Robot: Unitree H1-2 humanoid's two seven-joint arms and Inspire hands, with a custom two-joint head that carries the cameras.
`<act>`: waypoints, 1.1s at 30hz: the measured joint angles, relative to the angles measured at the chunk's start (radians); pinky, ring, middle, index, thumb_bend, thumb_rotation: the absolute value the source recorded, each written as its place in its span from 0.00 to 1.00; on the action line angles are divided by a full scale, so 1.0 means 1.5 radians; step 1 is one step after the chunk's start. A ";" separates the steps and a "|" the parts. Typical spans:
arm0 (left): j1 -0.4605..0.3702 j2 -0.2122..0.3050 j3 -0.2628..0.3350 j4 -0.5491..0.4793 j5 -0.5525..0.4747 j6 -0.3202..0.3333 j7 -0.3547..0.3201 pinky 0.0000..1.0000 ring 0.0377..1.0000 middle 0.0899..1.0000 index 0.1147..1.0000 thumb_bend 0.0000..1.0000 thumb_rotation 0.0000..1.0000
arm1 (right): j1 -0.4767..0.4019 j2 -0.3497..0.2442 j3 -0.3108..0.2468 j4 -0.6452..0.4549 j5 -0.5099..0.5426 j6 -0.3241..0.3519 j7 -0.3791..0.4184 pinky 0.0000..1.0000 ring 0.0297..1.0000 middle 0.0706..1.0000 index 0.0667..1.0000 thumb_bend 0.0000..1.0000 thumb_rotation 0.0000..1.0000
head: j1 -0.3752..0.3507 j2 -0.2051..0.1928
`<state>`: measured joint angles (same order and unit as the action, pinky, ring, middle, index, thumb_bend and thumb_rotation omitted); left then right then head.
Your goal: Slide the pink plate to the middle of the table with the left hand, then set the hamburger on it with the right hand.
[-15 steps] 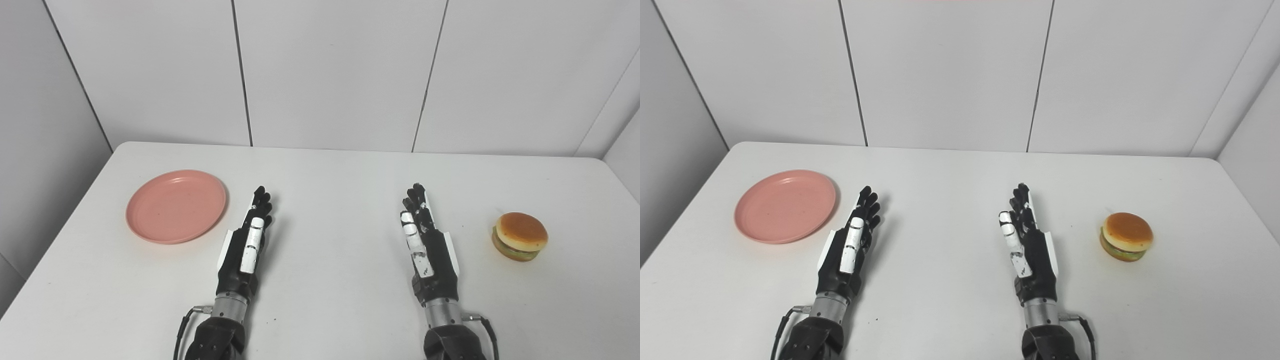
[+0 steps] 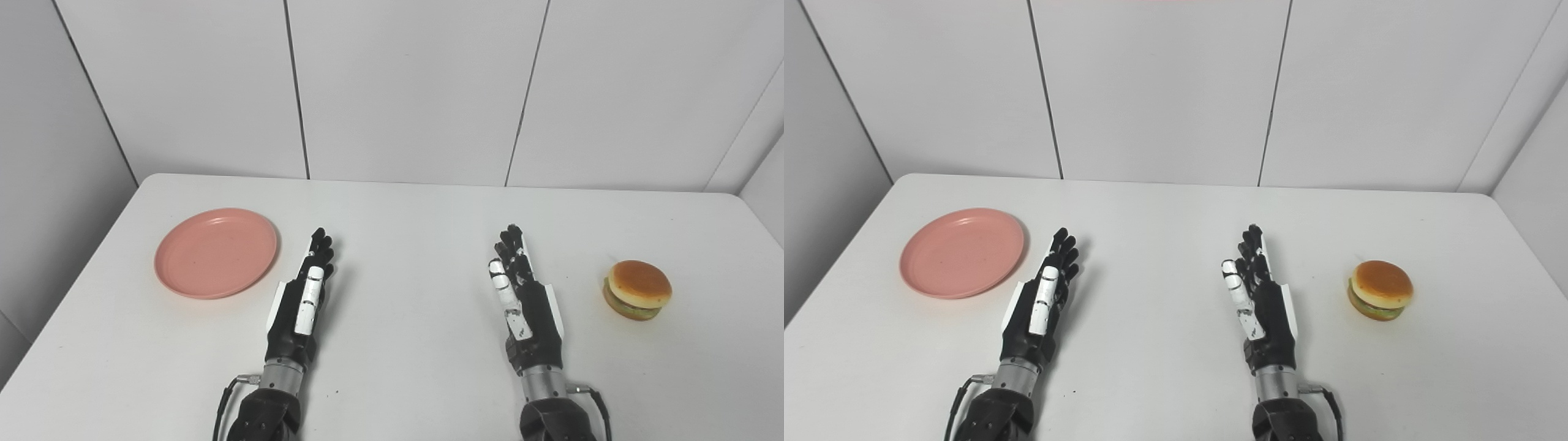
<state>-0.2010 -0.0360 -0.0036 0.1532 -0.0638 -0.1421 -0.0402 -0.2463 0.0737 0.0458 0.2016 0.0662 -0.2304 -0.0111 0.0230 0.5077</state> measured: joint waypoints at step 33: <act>-0.043 -0.052 -0.022 0.067 0.088 -0.037 0.074 1.00 1.00 1.00 1.00 0.59 1.00 | -0.034 -0.079 -0.017 0.045 0.039 -0.036 0.083 1.00 1.00 1.00 1.00 0.56 0.87 | 0.218 -0.041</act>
<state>-0.2654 -0.1141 -0.0361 0.2531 0.0678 -0.1981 0.0706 -0.2972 -0.0445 0.0199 0.2694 0.1241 -0.2838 0.1136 0.3497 0.4464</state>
